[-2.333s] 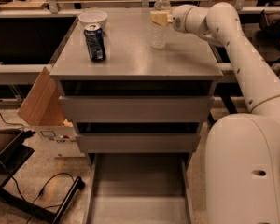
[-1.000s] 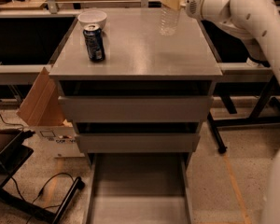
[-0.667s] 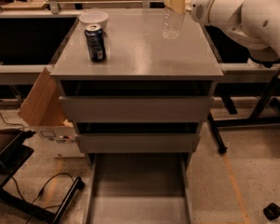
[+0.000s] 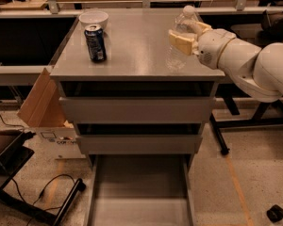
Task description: Place water bottle into bottom drawer
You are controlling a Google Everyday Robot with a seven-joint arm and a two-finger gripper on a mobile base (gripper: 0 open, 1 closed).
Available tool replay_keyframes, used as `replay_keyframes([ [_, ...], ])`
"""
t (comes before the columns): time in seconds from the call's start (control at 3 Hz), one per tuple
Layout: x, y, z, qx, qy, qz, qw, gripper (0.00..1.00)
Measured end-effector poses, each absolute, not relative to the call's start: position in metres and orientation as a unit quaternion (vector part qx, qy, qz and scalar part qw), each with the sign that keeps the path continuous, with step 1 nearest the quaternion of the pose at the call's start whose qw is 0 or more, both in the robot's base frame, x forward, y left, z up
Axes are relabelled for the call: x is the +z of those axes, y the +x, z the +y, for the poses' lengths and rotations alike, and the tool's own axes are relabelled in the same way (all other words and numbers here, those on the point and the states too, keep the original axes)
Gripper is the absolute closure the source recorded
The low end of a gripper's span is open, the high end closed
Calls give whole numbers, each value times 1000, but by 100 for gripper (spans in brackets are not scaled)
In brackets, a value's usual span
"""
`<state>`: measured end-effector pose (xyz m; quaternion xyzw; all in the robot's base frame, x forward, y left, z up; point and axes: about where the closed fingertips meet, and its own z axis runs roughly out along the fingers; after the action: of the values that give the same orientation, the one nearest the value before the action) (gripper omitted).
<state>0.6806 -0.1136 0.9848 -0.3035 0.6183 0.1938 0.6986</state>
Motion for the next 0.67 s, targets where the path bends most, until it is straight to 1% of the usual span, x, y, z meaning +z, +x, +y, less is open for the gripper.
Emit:
replay_keyframes([
  [0.33,973,679,-105,209,-307,628,684,100],
  [0.67,962,650,-98,230,-315,641,661,100],
])
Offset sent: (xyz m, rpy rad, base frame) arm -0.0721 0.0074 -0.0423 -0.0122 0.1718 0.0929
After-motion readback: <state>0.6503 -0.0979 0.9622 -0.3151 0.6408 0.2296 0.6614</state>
